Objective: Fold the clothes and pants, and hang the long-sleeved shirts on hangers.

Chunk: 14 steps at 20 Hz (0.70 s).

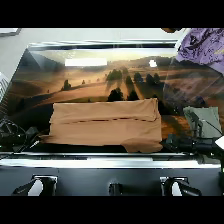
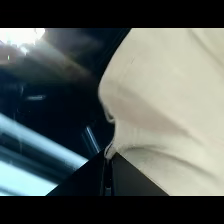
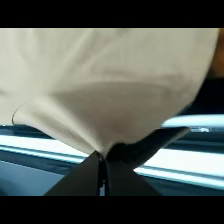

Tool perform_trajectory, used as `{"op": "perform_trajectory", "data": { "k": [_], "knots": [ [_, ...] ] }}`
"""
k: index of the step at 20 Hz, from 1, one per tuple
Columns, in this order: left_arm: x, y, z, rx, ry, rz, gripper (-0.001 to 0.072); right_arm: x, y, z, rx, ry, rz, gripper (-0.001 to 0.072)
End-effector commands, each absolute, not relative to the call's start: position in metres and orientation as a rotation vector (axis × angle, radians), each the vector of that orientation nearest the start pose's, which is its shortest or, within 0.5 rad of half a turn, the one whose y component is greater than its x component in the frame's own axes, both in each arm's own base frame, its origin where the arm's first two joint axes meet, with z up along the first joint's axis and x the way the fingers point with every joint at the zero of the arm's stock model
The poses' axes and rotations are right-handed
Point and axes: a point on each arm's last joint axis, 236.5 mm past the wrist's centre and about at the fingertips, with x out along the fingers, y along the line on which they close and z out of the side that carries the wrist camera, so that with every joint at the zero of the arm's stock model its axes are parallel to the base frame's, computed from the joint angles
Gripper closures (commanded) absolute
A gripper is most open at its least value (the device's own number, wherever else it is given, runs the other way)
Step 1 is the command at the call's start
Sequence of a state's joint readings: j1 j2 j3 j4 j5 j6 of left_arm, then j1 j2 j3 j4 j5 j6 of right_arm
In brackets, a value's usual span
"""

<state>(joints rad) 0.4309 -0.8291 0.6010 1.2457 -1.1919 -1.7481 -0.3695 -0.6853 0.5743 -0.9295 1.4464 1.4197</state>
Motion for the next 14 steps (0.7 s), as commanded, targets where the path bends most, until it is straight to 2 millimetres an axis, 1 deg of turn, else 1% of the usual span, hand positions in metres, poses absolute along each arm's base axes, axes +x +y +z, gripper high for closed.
{"op": "perform_trajectory", "data": {
  "k": [1,5,8,9,12,14],
  "knots": [
    [0.262,0.037,-0.038,-0.732,1.247,0.307,0.0695,0.241,0.067,0.01,0.721,1.296,0.282,0.069],
    [0.296,0.05,-0.037,-0.715,1.219,0.305,0.0695,0.286,0.048,0.006,0.719,1.28,0.268,0.069],
    [0.319,0.048,-0.044,-0.688,1.255,0.274,0.0695,0.316,0.036,-0.002,0.721,1.288,0.26,0.069],
    [0.327,0.046,-0.049,-0.676,1.272,0.261,0.0695,0.325,0.036,-0.007,0.719,1.298,0.266,0.069],
    [0.352,0.039,-0.059,-0.64,1.296,0.229,0.0695,0.351,0.051,-0.018,0.658,1.327,0.298,0.069],
    [0.371,0.042,-0.06,-0.621,1.296,0.221,0.0695,0.376,0.048,-0.024,0.614,1.318,0.247,0.069]
  ]
}}
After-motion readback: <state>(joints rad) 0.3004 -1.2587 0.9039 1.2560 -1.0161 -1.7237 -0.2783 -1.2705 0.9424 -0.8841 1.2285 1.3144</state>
